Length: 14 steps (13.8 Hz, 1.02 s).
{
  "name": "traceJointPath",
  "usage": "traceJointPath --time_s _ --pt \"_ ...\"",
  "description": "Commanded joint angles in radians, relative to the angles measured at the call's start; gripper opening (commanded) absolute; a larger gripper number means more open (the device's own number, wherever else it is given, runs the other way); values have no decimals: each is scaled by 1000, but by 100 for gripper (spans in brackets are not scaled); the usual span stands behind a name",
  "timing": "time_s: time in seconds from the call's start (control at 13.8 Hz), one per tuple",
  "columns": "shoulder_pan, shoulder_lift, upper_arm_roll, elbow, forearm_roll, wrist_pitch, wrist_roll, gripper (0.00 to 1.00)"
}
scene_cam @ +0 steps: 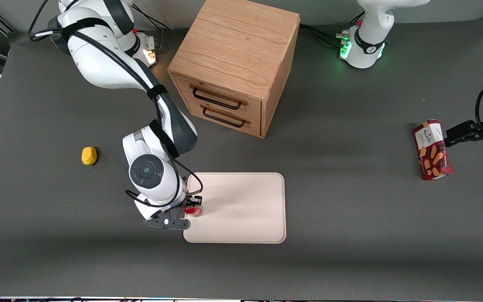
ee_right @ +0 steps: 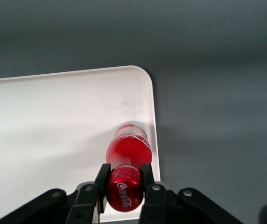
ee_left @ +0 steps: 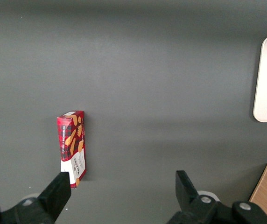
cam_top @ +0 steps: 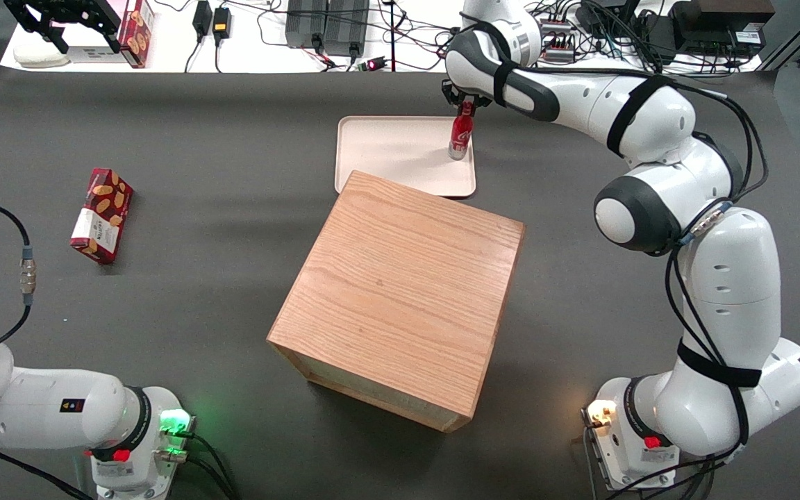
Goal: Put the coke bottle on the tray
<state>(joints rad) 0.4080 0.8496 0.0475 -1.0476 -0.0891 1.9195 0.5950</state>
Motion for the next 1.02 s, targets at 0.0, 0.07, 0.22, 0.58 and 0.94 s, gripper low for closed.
traceJointPath --time_s 0.0,0.07,0.22,0.58,0.94 --pt "3 -14 0 -9 -23 9 29 81" --pt "3 -14 0 -9 -21 9 29 95" --pt "3 -14 0 -8 -23 9 29 100" --pt "5 -75 0 -14 -21 -83 31 100" --pt "-1 -249 2 -15 -11 -313 25 100"
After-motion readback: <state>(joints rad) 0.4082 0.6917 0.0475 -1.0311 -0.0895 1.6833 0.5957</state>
